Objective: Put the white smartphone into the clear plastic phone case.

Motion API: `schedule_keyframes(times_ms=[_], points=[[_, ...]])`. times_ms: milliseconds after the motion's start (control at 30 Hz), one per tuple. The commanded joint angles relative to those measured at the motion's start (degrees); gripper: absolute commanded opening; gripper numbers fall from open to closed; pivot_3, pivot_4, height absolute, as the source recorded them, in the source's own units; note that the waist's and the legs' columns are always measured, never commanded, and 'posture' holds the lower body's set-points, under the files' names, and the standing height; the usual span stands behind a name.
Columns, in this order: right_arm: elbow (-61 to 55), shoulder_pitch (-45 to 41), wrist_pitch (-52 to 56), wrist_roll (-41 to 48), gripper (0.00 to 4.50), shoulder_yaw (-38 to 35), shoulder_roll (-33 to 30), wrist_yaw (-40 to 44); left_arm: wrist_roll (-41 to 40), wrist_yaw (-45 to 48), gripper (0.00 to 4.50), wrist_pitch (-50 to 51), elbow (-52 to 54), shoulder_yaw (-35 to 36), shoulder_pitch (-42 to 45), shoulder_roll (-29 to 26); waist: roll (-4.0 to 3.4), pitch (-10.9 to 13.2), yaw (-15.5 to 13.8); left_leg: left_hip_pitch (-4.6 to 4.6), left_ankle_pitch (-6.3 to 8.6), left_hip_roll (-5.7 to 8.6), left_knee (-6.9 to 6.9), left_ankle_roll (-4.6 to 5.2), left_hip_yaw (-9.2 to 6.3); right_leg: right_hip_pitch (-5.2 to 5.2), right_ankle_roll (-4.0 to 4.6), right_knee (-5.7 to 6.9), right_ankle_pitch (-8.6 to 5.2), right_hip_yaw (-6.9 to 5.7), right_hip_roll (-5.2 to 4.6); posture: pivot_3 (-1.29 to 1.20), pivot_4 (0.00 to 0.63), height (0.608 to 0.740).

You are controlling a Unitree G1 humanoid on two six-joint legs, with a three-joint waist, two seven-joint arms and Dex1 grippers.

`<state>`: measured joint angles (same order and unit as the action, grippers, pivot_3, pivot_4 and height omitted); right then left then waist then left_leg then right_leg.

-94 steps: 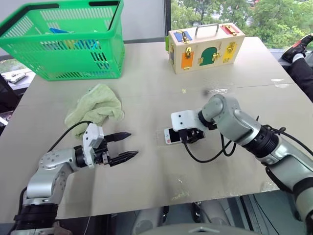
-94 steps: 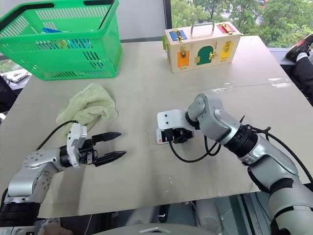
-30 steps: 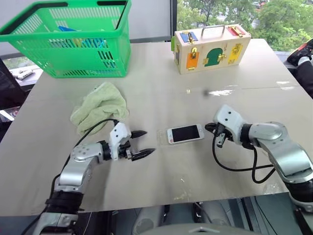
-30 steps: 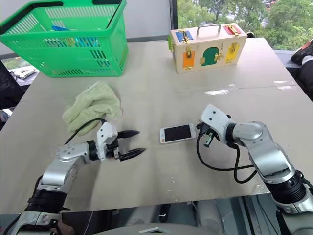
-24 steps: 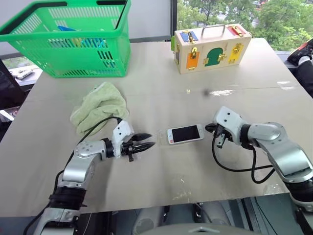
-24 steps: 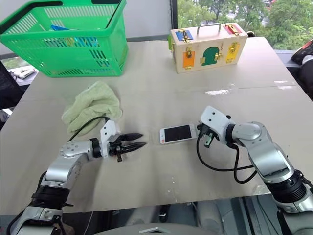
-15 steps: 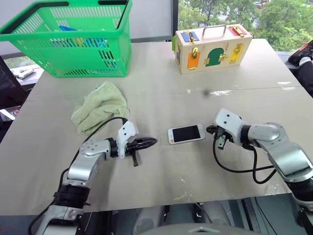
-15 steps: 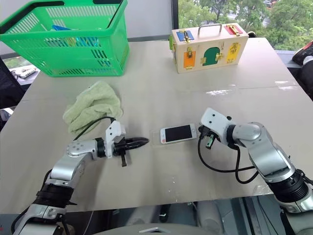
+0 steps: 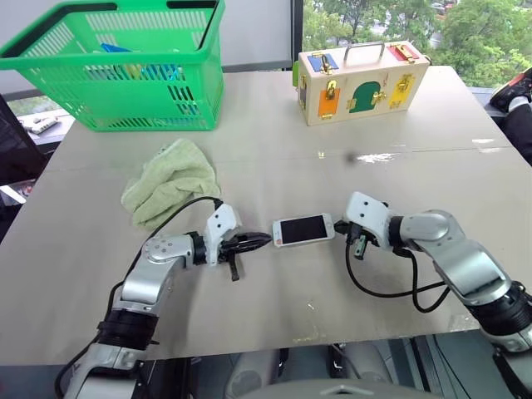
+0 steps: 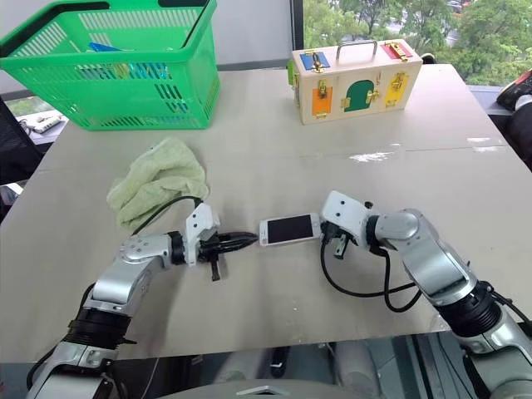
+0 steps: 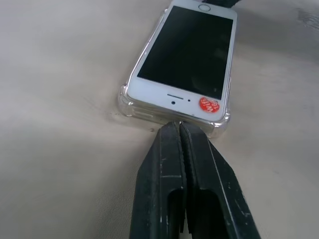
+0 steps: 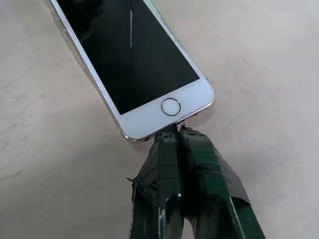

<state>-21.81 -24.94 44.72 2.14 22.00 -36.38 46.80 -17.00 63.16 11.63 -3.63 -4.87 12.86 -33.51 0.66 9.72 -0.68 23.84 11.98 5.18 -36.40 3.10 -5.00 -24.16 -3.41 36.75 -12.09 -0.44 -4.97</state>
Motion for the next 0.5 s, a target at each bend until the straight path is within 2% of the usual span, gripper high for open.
schedule_keyframes(times_ms=[33,500], points=[[-1.6,-1.4,-1.8,0.7,0.0,2.0,1.8,1.0,-0.2,-1.0,0.08,0.9,2.6,-0.1,0.8,0.1,0.0,0.0,0.0,-0.01,0.0,0.0,0.0,0.0,0.0,0.0,0.0,0.01,0.0,0.01,0.0,0.0,0.15,0.74],[-1.2,-0.7,-2.1,-0.1,0.0,1.9,3.9,-0.4,-0.8,-1.5,0.08,3.7,4.4,0.4,2.4,-0.6,0.0,0.0,0.2,-0.03,0.0,-0.01,0.0,-0.01,0.0,0.0,0.0,0.03,0.0,0.01,0.03,0.0,0.15,0.74]])
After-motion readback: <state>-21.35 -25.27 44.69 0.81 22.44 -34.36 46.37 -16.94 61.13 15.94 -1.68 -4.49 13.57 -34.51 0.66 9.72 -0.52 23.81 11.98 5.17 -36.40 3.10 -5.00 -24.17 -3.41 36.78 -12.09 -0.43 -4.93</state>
